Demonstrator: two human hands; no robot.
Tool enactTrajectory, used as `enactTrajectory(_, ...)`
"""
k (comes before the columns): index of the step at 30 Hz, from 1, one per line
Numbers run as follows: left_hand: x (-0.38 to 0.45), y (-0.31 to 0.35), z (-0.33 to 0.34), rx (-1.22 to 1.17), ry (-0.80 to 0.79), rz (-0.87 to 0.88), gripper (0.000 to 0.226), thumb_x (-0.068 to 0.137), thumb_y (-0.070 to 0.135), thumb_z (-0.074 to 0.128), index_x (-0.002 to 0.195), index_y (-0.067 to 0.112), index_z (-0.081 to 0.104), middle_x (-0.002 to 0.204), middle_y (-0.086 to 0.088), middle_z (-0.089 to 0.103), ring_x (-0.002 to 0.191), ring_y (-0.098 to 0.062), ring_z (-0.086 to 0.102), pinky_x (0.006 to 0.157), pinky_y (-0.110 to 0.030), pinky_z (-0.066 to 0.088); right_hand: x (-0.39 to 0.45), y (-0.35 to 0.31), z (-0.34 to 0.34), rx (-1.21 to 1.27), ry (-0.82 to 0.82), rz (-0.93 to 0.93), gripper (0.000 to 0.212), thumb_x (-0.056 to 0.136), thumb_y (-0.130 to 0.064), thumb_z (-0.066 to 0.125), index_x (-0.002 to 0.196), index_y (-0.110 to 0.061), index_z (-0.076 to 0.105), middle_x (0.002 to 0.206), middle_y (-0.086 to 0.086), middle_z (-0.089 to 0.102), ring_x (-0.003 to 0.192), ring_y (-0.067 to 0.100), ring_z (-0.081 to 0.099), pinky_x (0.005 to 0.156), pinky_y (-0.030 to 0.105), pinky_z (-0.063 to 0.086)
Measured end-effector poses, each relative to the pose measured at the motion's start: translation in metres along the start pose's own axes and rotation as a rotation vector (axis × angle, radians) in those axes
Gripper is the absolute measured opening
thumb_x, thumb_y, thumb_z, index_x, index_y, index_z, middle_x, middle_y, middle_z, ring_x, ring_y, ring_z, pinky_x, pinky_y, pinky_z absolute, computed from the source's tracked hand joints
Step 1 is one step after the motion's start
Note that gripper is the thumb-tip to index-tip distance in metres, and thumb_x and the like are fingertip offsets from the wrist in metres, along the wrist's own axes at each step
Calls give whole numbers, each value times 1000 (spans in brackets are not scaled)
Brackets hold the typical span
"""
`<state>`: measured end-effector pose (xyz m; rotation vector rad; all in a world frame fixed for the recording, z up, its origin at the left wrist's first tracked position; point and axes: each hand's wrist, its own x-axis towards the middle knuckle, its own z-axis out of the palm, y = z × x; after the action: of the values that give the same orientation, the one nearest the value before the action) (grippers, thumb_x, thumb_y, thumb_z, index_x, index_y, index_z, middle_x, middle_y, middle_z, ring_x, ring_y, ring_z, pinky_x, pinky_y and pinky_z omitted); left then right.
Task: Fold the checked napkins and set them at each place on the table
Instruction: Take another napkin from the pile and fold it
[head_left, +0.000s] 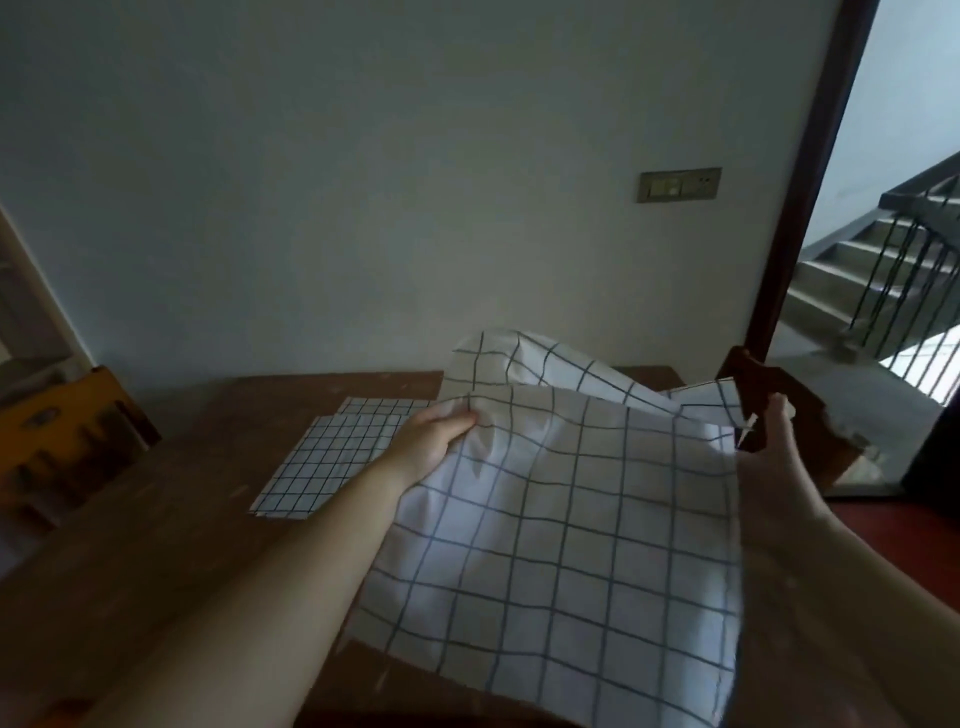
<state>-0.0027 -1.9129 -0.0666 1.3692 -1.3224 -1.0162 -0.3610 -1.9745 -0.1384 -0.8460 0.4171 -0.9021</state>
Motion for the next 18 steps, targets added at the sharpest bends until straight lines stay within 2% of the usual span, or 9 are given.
enactTrajectory(1, 0, -1, 0, 40, -8, 9, 24, 99, 23, 53, 114, 12, 66, 98, 7, 67, 94, -6, 61, 63, 1, 39, -4, 1, 14, -27, 18, 63, 80, 76, -74, 58, 111, -3, 69, 102, 28, 64, 92, 37, 66, 84, 41, 55)
enactTrajectory(3, 7, -7, -1, 122, 12, -15, 27, 99, 28, 52, 117, 14, 66, 104, 10, 65, 94, -3, 57, 66, -3, 37, -8, 8, 27, -231, -21, 142, 61, 72, -46, 81, 113, -1, 69, 111, 27, 65, 101, 32, 68, 83, 39, 57)
enactTrajectory(5, 7, -8, -6, 153, 9, -22, 27, 98, 35, 53, 115, 19, 67, 100, 11, 66, 87, -3, 58, 68, -9, 36, -2, 12, 34, -532, 57, 210, 55, 59, -18, 91, 105, 2, 68, 99, 23, 72, 87, 32, 73, 70, 37, 60)
enactTrajectory(6, 5, -9, -10, 144, -25, -19, 29, 96, 42, 54, 109, 20, 67, 92, 7, 68, 82, -7, 61, 74, -16, 37, 0, 12, 39, -640, 136, 223, 44, 66, -7, 83, 104, 6, 65, 95, 23, 73, 83, 32, 73, 68, 37, 60)
enactTrajectory(8, 2, -15, -20, 107, -149, -92, 50, 87, 50, 63, 123, 16, 60, 103, -12, 68, 99, -29, 63, 89, -34, 34, 7, 9, 49, -746, 253, 177, 27, 80, 3, 67, 106, 9, 62, 95, 24, 72, 78, 30, 72, 72, 39, 61)
enactTrajectory(10, -4, -21, -28, 66, -228, -227, 74, 85, 28, 70, 147, 14, 33, 129, -5, 57, 124, -28, 50, 103, -40, 33, 16, 6, 53, -879, 343, 147, 23, 84, -1, 67, 105, 7, 64, 96, 26, 71, 81, 34, 71, 81, 44, 58)
enactTrajectory(13, -4, -32, -42, -37, -340, -221, 62, 84, -9, 63, 139, 12, 45, 114, -7, 68, 103, -18, 67, 85, -30, 53, 24, 4, 60, -1055, 386, 102, 15, 84, -1, 68, 99, 2, 68, 92, 22, 72, 85, 38, 68, 82, 44, 57)
enactTrajectory(15, -1, -37, -48, -30, -301, -178, 55, 85, -15, 56, 131, 15, 54, 101, -9, 72, 84, -13, 71, 66, -23, 55, 28, 3, 65, -1035, 435, -26, 15, 85, 6, 65, 96, -3, 71, 84, 10, 73, 78, 25, 69, 77, 35, 59)
enactTrajectory(18, 2, -40, -55, -72, -125, -162, 40, 87, -11, 57, 118, 11, 66, 89, -5, 76, 86, -21, 73, 65, -27, 57, 32, -3, 80, -960, 503, -176, 20, 86, 9, 62, 82, -9, 71, 69, 1, 73, 67, 16, 69, 75, 33, 58)
